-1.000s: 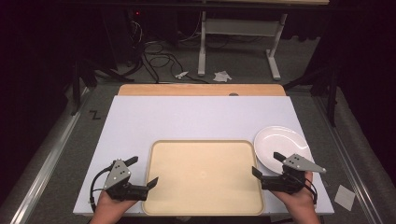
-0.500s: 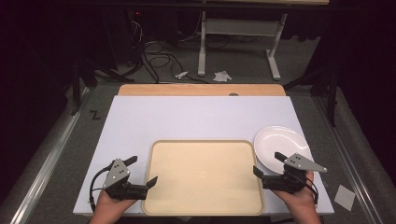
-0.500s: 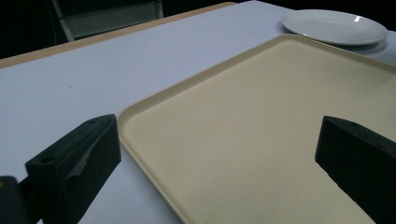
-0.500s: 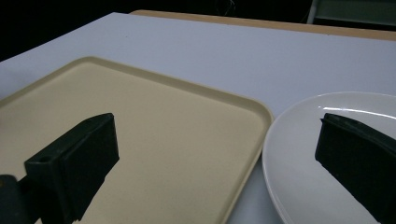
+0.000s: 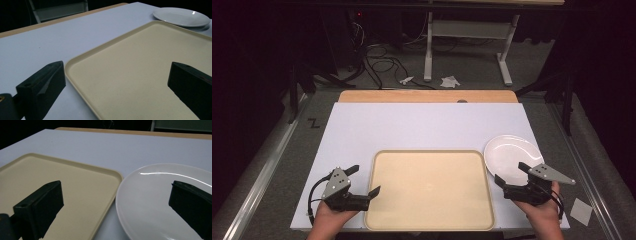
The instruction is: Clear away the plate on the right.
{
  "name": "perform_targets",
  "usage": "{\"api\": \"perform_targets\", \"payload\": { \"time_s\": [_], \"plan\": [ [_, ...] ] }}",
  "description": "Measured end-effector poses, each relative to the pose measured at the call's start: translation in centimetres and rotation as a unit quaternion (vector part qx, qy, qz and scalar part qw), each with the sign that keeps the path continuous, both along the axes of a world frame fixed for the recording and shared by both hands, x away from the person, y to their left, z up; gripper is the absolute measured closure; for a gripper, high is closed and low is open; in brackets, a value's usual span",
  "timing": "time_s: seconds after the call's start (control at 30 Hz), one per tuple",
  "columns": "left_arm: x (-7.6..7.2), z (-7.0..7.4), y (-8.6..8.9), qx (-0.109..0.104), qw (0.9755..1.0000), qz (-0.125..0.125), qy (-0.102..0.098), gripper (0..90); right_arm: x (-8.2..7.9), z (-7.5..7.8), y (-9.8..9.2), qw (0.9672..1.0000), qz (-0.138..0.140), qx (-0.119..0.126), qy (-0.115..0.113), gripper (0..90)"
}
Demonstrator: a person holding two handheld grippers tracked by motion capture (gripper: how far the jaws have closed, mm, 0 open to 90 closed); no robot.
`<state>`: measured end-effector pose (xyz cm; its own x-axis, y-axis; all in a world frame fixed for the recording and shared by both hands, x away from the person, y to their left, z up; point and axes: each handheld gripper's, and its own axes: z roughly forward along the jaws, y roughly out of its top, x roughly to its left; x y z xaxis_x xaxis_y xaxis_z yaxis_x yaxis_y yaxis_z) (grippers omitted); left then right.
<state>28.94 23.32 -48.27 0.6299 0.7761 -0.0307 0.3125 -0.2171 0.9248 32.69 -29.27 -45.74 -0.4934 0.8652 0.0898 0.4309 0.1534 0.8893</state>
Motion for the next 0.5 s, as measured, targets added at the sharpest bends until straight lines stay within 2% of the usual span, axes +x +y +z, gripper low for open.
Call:
{"api": "perform_targets", "payload": {
  "time_s": [0.17,0.5],
  "plan": [
    [0.2,0.1,0.2,-0.006,0.9999,0.007,-0.005,2.2,-0.1,0.0,-1.2,0.9998,-0.017,0.006,0.002,0.0],
    [0.9,0.0,-0.1,-0.007,0.9999,0.008,0.002,2.2,-0.5,-0.1,-3.0,0.9992,-0.038,0.008,0.002,0.0]
  ]
}}
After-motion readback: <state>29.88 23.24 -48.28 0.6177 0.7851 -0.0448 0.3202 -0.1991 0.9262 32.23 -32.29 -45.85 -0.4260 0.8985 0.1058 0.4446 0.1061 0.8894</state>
